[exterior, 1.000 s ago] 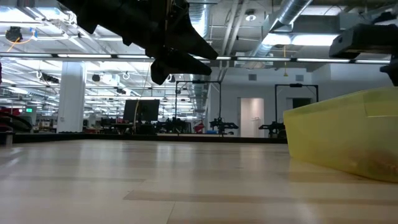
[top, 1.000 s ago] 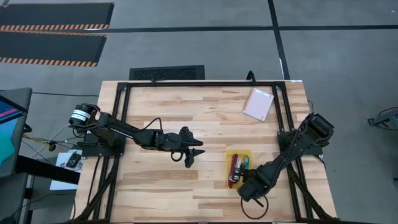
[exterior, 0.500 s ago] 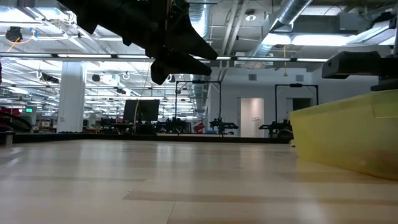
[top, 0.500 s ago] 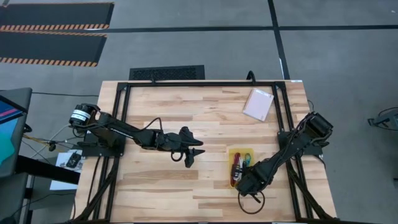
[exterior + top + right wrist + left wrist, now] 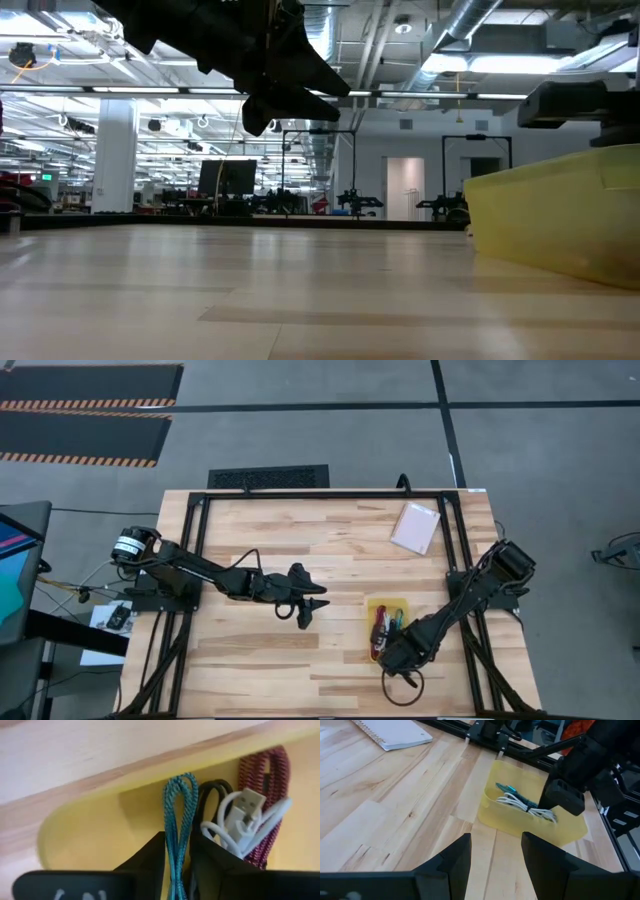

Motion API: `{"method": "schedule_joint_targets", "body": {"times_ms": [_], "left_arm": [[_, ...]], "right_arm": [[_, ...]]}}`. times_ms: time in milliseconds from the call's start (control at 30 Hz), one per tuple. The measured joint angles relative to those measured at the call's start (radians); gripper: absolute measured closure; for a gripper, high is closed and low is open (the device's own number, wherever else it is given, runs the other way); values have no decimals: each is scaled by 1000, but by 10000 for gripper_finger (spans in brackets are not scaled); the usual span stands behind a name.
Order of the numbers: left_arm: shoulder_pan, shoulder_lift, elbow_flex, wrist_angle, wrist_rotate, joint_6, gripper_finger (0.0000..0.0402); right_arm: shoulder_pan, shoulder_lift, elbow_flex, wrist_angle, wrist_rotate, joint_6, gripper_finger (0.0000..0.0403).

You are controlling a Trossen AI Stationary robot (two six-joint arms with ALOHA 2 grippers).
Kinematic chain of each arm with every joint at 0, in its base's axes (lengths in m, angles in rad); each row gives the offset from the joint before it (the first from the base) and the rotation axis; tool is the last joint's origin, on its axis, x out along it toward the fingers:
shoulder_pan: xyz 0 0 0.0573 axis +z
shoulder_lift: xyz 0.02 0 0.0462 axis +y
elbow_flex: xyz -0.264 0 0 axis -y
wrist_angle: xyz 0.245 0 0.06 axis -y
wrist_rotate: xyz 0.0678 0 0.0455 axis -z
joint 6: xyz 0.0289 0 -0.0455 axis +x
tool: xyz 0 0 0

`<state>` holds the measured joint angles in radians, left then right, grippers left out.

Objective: Pick and place USB-C Cables
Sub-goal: Put the black blue cable charger into the yellow bin, then return to Home Position

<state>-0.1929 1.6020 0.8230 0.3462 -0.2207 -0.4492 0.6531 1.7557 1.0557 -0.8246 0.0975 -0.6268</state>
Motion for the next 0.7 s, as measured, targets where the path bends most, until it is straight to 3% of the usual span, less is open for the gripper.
{"method": "schedule_joint_targets", "body": {"times_ms": [233, 400, 600, 700], "left_arm": [[0, 0, 0, 1, -2, 0, 239], [2, -29, 0, 0, -3, -16, 239], [16, -212, 0, -19, 7, -22, 239], [14, -358, 0, -87, 25, 84, 239]], "right_arm": [[-2, -3, 36, -32, 2, 128, 264], [-26, -15, 120, -156, 2, 247, 257], [-106, -151, 182, -272, 8, 366, 264], [-155, -280, 185, -278, 25, 403, 269]]}}
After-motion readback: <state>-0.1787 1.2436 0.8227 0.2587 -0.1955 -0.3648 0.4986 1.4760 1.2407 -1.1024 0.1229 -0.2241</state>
